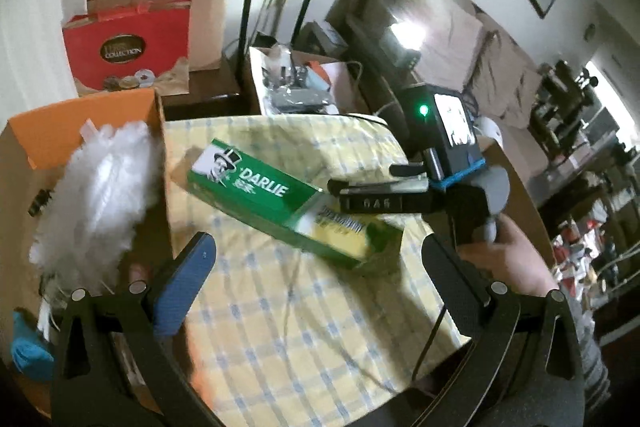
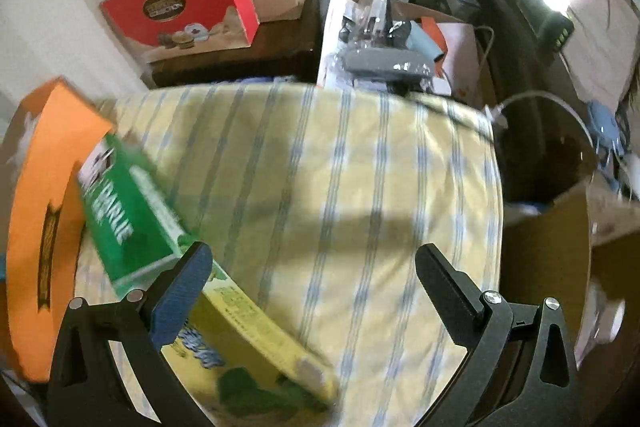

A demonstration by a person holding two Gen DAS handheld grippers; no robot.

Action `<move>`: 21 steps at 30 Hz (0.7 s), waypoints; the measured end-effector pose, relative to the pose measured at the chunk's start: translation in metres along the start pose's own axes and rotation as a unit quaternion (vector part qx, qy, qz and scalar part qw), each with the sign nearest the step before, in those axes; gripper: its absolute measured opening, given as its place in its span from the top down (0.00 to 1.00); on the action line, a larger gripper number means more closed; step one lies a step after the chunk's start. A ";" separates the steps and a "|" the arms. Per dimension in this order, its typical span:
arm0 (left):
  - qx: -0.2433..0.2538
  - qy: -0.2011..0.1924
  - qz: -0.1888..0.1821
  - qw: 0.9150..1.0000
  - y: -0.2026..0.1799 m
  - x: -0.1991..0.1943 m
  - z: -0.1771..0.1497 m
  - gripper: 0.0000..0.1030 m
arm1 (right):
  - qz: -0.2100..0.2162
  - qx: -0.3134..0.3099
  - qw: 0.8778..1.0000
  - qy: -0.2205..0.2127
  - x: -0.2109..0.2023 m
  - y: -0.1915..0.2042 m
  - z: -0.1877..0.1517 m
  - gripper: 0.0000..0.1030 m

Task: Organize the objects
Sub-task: 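Move the right tool to the green DARLIE toothpaste box on the tablecloth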

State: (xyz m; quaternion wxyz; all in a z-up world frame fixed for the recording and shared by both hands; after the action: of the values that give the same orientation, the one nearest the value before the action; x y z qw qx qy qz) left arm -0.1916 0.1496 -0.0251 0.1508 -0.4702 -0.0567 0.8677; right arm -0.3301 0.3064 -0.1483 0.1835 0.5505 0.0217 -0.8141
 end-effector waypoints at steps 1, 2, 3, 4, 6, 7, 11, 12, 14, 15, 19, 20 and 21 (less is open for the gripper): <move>-0.002 0.000 -0.002 1.000 -0.002 -0.001 -0.003 0.00 | 0.005 0.005 1.000 -0.002 -0.003 0.002 -0.010 0.00; -0.006 0.001 -0.005 1.000 -0.004 -0.003 -0.007 0.00 | 0.008 0.008 1.000 -0.005 -0.005 0.003 -0.018 0.00; -0.008 0.003 -0.008 1.000 -0.005 -0.004 -0.010 0.00 | 0.014 0.011 1.000 -0.008 -0.007 0.006 -0.027 0.00; -0.010 0.003 -0.009 1.000 -0.006 -0.005 -0.013 0.00 | 0.016 0.012 1.000 -0.010 -0.009 0.008 -0.033 0.00; -0.013 -0.003 -0.008 1.000 -0.005 -0.010 -0.021 0.00 | 0.021 0.018 0.999 -0.021 -0.015 0.012 -0.045 0.00; -0.015 -0.005 -0.008 1.000 -0.004 -0.013 -0.025 0.00 | 0.027 0.023 0.999 -0.031 -0.021 0.014 -0.053 0.00; -0.027 -0.011 -0.007 1.000 0.002 -0.021 -0.038 0.00 | 0.034 0.029 0.996 -0.073 -0.047 0.024 -0.073 0.00; -0.033 -0.012 -0.007 0.999 0.005 -0.023 -0.041 0.00 | 0.035 0.029 0.996 -0.081 -0.052 0.027 -0.076 0.00; -0.045 -0.018 -0.005 0.999 0.012 -0.026 -0.046 0.00 | 0.048 0.024 0.994 -0.099 -0.065 0.037 -0.084 0.00; -0.049 -0.020 -0.003 0.999 0.016 -0.027 -0.047 0.00 | 0.053 0.021 0.993 -0.107 -0.070 0.042 -0.087 0.00; -0.066 -0.015 -0.002 0.998 0.026 -0.026 -0.053 0.00 | 0.050 -0.010 0.991 -0.125 -0.080 0.071 -0.104 0.00; -0.069 -0.014 -0.001 0.998 0.028 -0.026 -0.054 0.00 | 0.047 -0.018 0.991 -0.127 -0.079 0.077 -0.108 0.00; -0.071 -0.013 0.000 0.997 0.030 -0.025 -0.055 0.00 | 0.042 -0.029 0.990 -0.129 -0.077 0.082 -0.111 0.00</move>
State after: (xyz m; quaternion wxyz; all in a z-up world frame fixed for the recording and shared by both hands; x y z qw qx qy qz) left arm -0.1390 0.1109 -0.0428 0.1160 -0.4685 -0.1200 0.8676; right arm -0.1803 0.2775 -0.1085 0.2345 0.4357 -0.0015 -0.8690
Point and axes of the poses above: each gripper's, at about its wrist camera, not at the fingertips, and x roughly the way its jaws point, y to its left, z to its top, the point moved 4 cm from there along x, roughly the way its jaws point, and after that the axes turned 6 degrees about z, right-handed, at the moved point
